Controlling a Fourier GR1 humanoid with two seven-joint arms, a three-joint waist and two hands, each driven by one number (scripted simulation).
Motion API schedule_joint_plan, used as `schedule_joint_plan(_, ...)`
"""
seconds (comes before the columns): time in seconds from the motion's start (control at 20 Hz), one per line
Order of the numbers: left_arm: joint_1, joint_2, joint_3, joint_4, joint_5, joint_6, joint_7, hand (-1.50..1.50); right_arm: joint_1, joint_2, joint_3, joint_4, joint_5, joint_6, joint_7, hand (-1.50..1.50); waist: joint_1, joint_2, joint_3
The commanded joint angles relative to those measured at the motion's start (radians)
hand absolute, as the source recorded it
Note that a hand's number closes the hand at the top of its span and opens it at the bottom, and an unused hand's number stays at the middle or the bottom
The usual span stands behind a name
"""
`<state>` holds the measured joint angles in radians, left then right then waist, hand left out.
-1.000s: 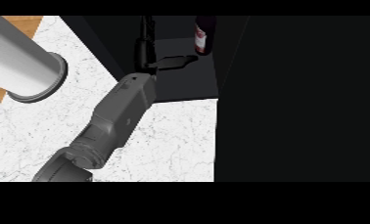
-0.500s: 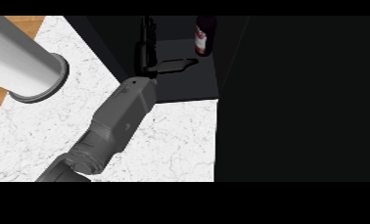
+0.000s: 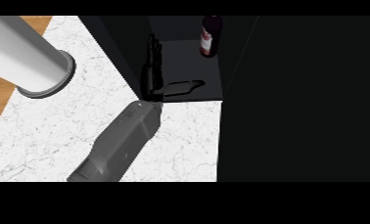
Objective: Pick up the wine, place it into the cabinet and close the cabinet
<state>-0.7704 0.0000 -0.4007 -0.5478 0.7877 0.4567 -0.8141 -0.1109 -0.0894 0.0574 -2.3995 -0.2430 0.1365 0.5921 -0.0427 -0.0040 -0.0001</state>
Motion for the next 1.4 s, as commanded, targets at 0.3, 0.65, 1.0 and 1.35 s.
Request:
schedule_joint_plan(0.3,0.303,0.000,-0.283,-0.452,-0.025,0.267,-0.005,-1.50,0.115,-0.005,0.011,-0.137,0.013,0.002,0.005,-1.50,0.040,-0.003,0.001)
schedule_joint_plan(0.65,0.462,0.050,-0.342,-0.755,-0.122,0.330,0.082,-1.50,0.134,0.002,-0.026,-0.125,-0.012,0.008,-0.037,-1.50,0.044,-0.001,0.001)
schedule_joint_plan(1.0,0.564,0.059,-0.426,-0.970,-0.247,0.518,0.199,-1.50,0.046,-0.020,-0.060,-0.095,-0.032,-0.012,0.014,-1.50,0.043,0.001,0.000)
schedule_joint_plan(1.35,0.776,0.197,-0.508,-1.265,-0.299,0.487,0.204,-1.50,0.013,-0.032,-0.033,-0.107,-0.044,-0.014,0.079,-1.50,0.049,-0.001,0.000)
